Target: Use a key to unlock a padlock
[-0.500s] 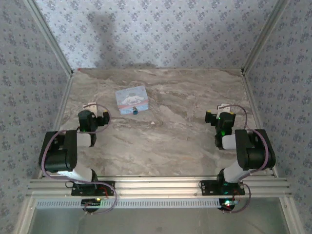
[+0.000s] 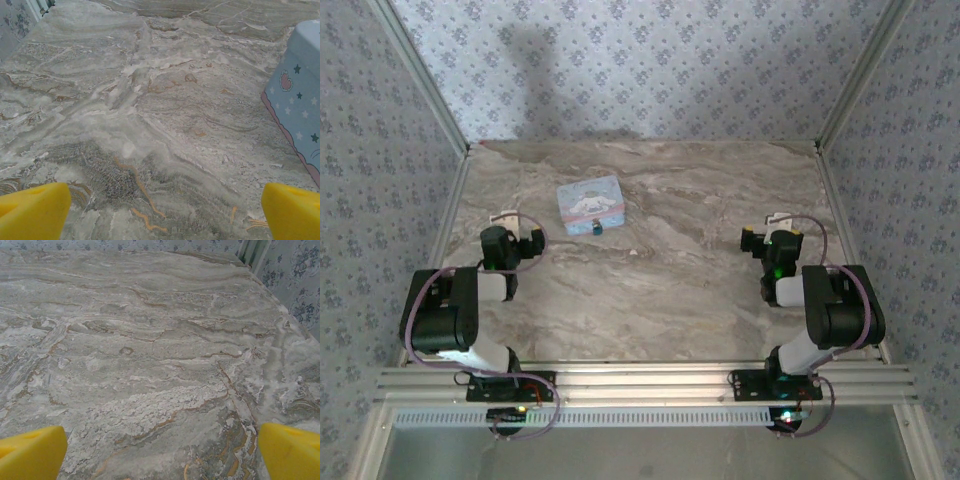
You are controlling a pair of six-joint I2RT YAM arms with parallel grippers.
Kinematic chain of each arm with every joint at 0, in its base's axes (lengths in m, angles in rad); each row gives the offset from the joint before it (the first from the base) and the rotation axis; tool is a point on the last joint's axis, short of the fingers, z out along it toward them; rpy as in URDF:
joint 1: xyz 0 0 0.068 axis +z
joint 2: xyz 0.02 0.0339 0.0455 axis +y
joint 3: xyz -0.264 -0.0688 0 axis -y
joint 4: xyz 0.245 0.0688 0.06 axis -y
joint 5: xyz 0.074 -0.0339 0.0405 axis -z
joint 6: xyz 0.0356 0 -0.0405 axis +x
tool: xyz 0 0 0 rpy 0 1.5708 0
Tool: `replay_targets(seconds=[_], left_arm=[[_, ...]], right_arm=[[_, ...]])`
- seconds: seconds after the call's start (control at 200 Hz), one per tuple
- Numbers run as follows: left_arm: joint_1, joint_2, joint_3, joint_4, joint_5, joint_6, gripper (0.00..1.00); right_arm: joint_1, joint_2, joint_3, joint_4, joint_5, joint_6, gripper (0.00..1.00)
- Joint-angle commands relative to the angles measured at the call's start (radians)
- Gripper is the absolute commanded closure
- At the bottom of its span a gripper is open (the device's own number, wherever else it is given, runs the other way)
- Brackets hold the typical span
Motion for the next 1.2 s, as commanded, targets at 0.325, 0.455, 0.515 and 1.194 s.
replay_targets(seconds=[0.325, 0.455, 0.515, 1.194], left_arm=[[-0.003, -0.042, -0.019, 0.060, 0.013, -0.008, 0.02], [-0.006, -0.230, -0.009, -0.131, 0.043, -0.009, 0.02], [-0.005, -0.313, 0.018, -0.244, 0.049, -0.043, 0.02], [-0.278, -0.104, 0.785, -1.148, 0.043, -0.348, 0.04]], right_arm=[[-0.012, -0.039, 0.015, -0.010, -0.021, 0.019, 0.00], [-0.019, -0.162, 0.058, -0.195, -0.031, 0.018, 0.00], [-0.019, -0.218, 0.090, -0.282, -0.046, 0.019, 0.00], [0.416, -0.425, 0.485, -1.256, -0.108, 0.247, 0.00]])
